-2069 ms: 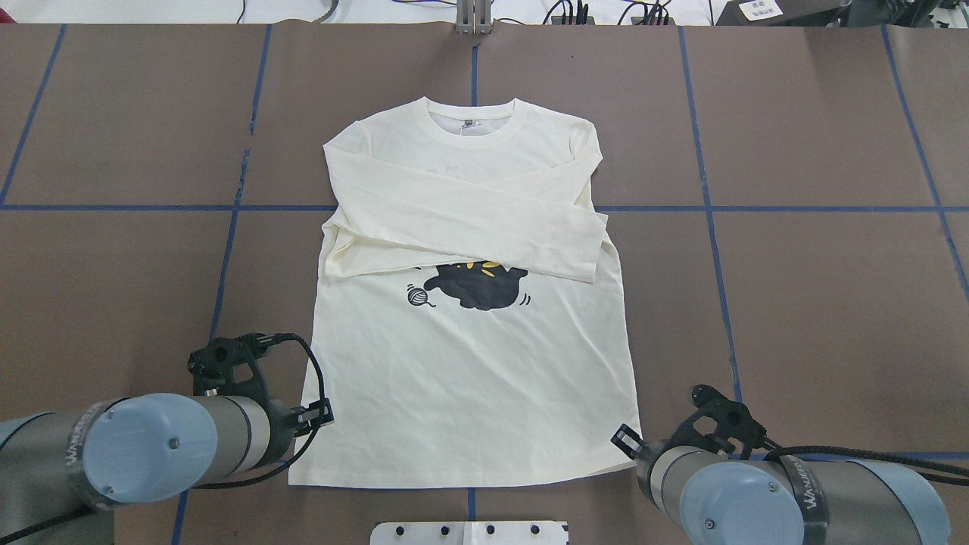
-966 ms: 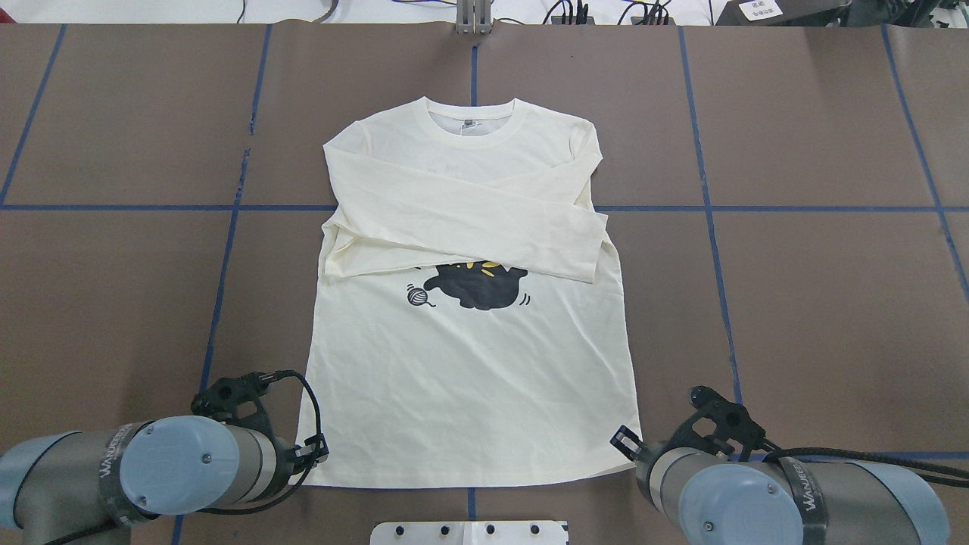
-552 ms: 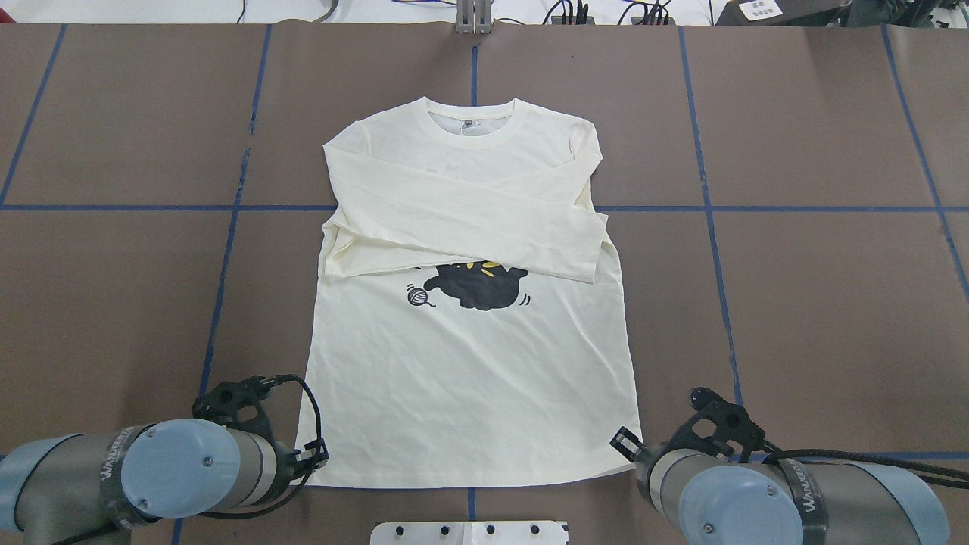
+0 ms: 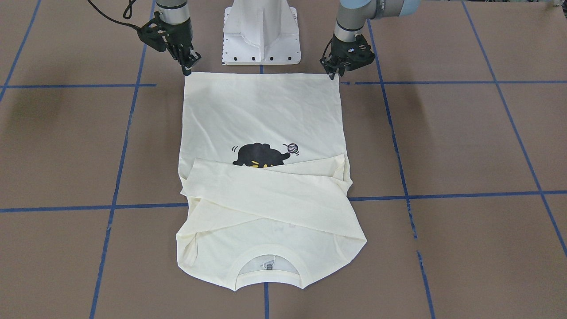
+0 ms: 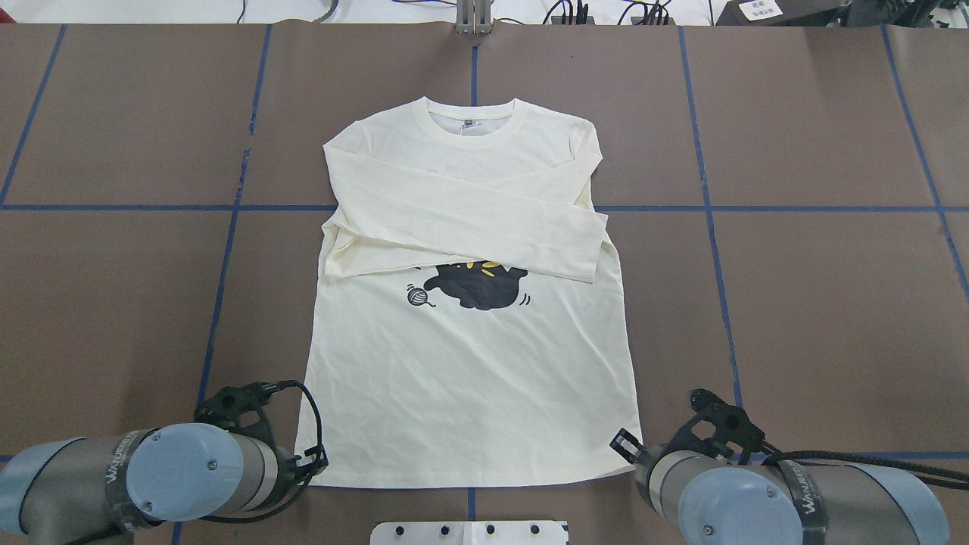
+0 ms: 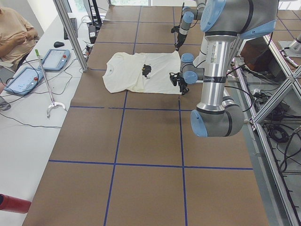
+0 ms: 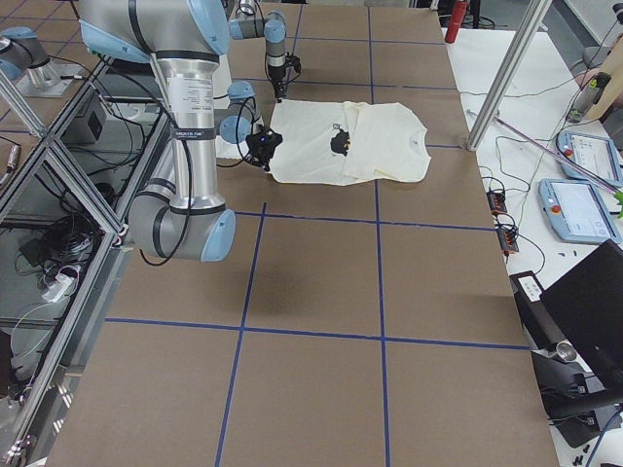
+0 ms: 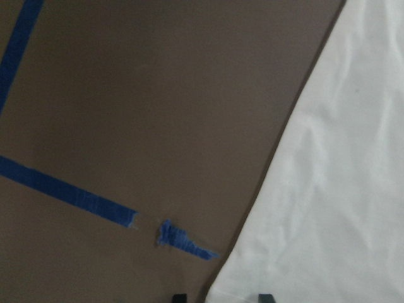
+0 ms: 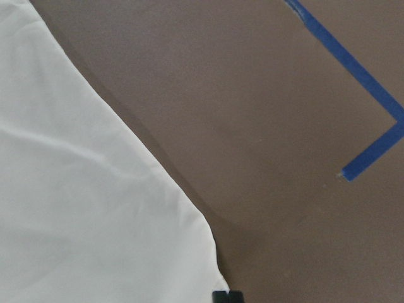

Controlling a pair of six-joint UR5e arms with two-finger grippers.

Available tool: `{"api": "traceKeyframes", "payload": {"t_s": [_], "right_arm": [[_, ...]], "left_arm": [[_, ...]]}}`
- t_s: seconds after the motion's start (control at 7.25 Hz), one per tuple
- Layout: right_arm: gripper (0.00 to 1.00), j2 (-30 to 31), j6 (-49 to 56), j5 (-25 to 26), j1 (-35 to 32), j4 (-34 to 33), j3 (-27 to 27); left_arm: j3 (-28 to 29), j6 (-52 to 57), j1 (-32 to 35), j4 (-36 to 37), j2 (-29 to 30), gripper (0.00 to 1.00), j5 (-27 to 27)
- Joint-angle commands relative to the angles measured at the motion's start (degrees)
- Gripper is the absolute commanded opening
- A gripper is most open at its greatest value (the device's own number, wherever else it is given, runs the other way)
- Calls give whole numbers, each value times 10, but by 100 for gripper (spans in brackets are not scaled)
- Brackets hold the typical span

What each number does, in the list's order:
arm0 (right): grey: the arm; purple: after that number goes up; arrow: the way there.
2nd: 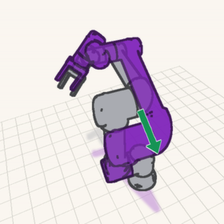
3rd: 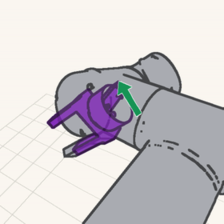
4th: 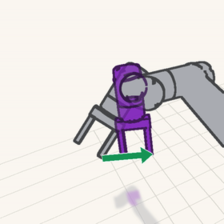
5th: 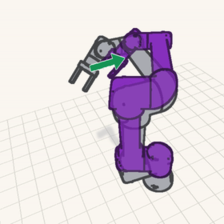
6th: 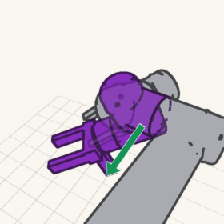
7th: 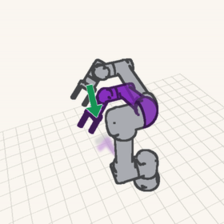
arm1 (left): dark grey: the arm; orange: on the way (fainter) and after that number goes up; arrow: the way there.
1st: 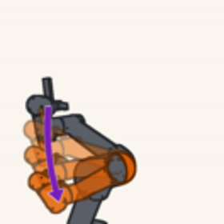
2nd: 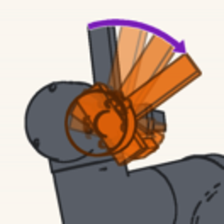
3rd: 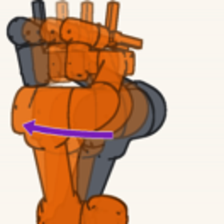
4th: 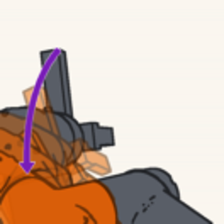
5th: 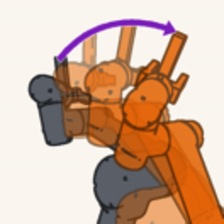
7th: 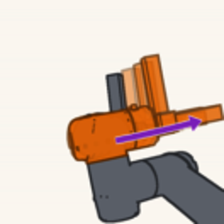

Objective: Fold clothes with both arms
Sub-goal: 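Grasp both bottom hem corners with the left and right grippers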

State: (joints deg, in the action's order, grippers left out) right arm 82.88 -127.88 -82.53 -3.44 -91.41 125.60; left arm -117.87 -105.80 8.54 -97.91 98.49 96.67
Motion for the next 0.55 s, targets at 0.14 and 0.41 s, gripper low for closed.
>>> {"api": "traceKeyframes", "payload": {"t_s": [0.14,0.41], "right_arm": [[0,0,0,0,-1,0,0],[0,-1,0,0,0,0,3]], "left_arm": [[7,1,0,-2,0,0,0],[-12,5,1,0,-1,0,39]]}}
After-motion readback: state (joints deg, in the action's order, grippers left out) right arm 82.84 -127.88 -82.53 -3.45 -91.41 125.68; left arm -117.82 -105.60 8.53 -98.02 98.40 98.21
